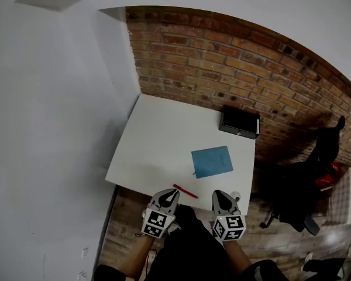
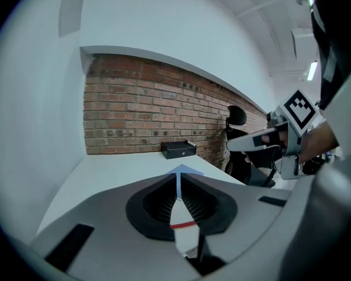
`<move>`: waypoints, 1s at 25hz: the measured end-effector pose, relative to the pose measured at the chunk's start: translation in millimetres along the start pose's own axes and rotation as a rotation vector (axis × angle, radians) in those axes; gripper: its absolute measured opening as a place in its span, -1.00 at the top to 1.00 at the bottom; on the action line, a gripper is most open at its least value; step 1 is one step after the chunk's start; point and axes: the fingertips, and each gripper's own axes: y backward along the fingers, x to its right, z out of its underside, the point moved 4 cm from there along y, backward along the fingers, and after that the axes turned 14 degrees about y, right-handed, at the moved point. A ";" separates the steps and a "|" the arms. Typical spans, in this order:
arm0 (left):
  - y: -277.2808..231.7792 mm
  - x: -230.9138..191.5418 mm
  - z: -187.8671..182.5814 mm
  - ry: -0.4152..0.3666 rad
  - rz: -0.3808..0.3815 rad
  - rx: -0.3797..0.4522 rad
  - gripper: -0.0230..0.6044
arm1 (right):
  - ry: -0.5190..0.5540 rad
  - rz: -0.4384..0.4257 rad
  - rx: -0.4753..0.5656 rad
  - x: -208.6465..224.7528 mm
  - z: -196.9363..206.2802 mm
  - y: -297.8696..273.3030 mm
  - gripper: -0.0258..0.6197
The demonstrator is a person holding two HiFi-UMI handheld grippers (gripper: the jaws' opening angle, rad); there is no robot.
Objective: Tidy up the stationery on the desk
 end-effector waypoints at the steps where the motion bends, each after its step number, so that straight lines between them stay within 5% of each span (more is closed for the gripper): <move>1: -5.5 0.0 -2.0 -0.004 0.015 -0.004 0.82 | -0.015 0.010 -0.003 4.4 2.7 -1.6 0.84; 12: -72.5 -32.1 -46.6 -0.107 0.122 -0.062 0.79 | -0.139 0.157 -0.010 50.1 8.8 -63.5 0.84; 25: -180.7 -59.0 -91.9 -0.161 0.248 -0.203 0.28 | -0.283 0.291 -0.046 127.2 0.7 -144.5 0.53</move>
